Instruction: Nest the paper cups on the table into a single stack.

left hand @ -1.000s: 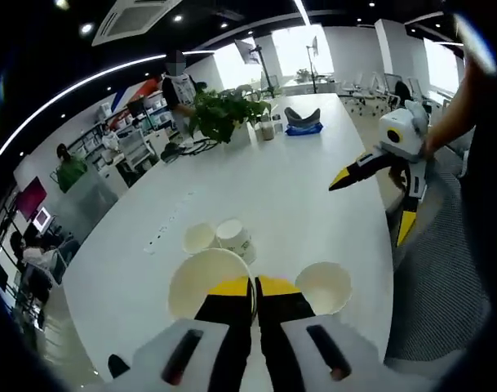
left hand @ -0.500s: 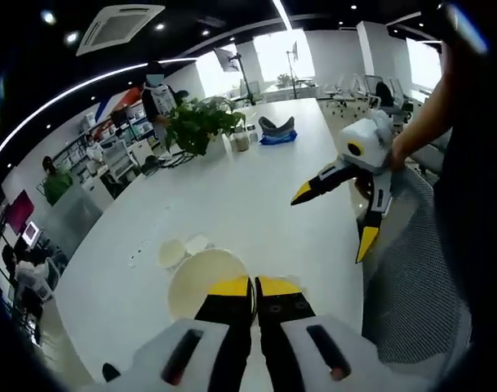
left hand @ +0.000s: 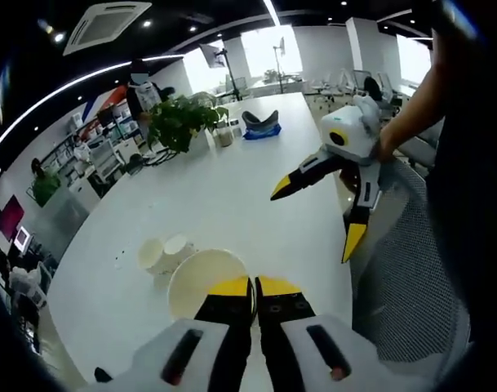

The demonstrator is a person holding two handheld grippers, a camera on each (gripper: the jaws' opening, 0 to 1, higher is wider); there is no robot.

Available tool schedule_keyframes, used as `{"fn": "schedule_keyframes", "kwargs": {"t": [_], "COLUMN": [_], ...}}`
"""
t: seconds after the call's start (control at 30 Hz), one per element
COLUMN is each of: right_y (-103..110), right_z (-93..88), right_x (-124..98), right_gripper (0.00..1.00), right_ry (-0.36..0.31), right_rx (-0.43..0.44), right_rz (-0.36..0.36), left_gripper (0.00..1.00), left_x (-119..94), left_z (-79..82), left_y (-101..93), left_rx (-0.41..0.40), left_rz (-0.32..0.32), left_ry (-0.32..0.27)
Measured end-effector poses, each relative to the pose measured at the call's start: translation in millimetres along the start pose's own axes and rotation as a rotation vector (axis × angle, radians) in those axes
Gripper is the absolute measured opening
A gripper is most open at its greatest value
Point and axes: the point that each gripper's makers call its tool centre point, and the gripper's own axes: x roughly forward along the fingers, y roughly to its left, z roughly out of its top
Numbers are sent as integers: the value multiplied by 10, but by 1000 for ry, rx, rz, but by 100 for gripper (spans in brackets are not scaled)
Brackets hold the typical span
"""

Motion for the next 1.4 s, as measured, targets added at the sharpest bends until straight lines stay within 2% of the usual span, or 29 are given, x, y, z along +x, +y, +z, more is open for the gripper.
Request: {"fn": "schedule_keyframes", "kwargs": {"t": [0.53, 1.07, 1.4], "right_y": [18, 13, 23], "right_z": [-1, 8, 16], "right_x": [-9, -16, -20], "right_gripper": [99, 98, 98], "right_ry": [8, 8, 9], "right_rx": [-2, -1, -1], "right_rz": [-2, -7, -6], "left_gripper": [0, 0, 0], "left_x": [239, 457, 555], "left_z": [-138, -369, -462], "left_y": [-127, -206, -213], "left_rx": [30, -9, -44], "left_rz": [-28, -55, -73], "left_ry": [39, 83, 95]}}
